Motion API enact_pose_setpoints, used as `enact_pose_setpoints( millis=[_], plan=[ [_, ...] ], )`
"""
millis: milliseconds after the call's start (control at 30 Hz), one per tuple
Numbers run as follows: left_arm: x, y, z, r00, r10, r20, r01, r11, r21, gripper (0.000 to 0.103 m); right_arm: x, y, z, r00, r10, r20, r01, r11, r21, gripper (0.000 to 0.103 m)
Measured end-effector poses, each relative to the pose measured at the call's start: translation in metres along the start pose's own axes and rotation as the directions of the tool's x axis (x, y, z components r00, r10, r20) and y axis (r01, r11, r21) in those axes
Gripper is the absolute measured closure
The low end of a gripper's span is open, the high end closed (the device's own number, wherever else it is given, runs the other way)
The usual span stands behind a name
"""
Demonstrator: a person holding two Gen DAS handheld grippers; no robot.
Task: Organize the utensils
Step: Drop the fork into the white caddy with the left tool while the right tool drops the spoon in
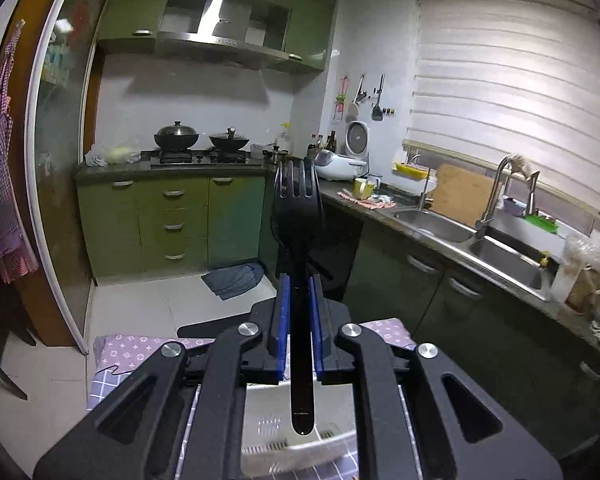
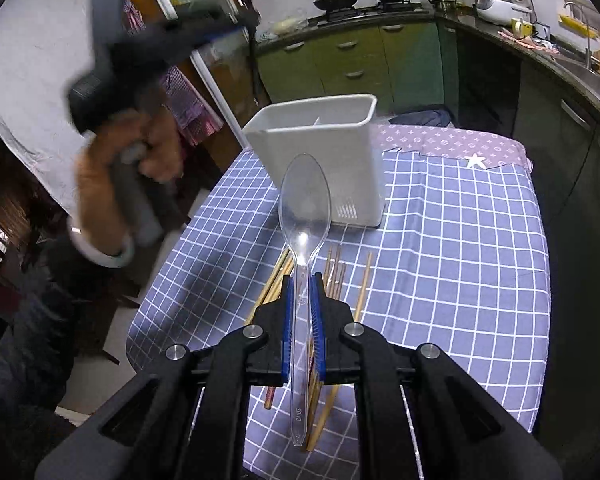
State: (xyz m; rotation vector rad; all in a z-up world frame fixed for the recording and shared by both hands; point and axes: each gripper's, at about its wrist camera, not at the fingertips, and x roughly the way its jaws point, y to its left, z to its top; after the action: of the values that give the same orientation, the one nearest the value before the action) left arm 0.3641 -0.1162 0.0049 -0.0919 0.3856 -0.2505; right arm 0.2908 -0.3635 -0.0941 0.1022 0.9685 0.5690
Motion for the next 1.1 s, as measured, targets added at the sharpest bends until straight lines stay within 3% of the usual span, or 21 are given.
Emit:
enact_pose_setpoints(
  millis=[200,400,467,667,767,933,1100],
  plan=[
    [0.028,0.009,-0.026,0.999,0.045,-0.004,-0.045,0.999,0.011,0.094,-0.011,-0.008,0.008,1.0,-0.003,0.027,0.003,1.0,0.0,0.093],
    [0.037,0.01,-0.051,0.997,0.047,-0.066,-0.044,0.998,0.047,0.093,-0.015,-0.002,0.03,0.996,-0.013,0.083,0.014,1.0,-0.007,0.093],
    [0.033,0.011,-0.057,0.997,0.045,-0.07,-0.041,0.997,0.063,0.081,-0.017,0.001,0.04,0.994,-0.022,0.103,0.023,1.0,-0.009,0.093],
    [0.002,0.021,-0.051,0.999,0.022,-0.049,-0.021,0.999,0.034,0.077,-0.023,0.009,0.082,0.979,-0.065,0.195,0.068,0.998,-0.009,0.093],
    [-0.022,0.027,-0.045,0.999,0.011,-0.045,-0.011,1.0,-0.008,0.067,-0.027,0.01,0.112,0.956,-0.08,0.283,0.08,0.997,0.014,0.093],
    [-0.063,0.031,-0.05,0.998,-0.002,-0.06,0.002,1.0,0.0,0.066,-0.011,0.0,0.161,0.898,-0.143,0.417,0.12,0.99,0.08,0.093],
    [-0.087,0.033,-0.061,0.995,-0.002,-0.101,0.003,1.0,0.014,0.064,0.022,-0.003,0.187,0.859,-0.226,0.459,0.209,0.974,0.087,0.093]
  ],
)
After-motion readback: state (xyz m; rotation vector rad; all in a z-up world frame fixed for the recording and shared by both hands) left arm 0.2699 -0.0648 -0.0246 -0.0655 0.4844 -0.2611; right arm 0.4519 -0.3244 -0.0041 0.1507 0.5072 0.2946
